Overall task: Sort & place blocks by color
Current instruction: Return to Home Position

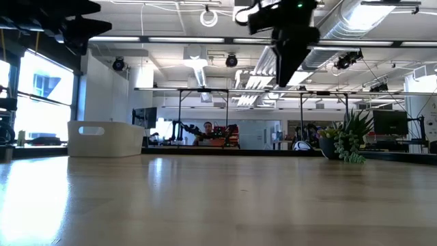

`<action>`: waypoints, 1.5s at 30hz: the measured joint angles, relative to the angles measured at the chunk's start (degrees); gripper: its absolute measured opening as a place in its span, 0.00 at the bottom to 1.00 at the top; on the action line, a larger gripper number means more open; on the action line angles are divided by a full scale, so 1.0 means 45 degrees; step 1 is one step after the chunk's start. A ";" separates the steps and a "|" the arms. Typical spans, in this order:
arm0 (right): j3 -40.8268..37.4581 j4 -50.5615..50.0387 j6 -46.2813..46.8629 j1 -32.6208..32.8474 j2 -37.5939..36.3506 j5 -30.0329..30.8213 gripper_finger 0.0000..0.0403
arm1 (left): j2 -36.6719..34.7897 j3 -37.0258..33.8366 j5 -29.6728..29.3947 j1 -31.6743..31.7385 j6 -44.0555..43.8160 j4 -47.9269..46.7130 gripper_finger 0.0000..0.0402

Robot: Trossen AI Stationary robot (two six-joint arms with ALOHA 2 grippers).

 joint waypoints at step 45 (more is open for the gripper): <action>-1.7666 1.6027 0.1753 0.0019 -1.6946 -0.2225 0.52 | -0.1562 -0.2209 -0.1378 0.0000 -0.0678 -0.0817 0.53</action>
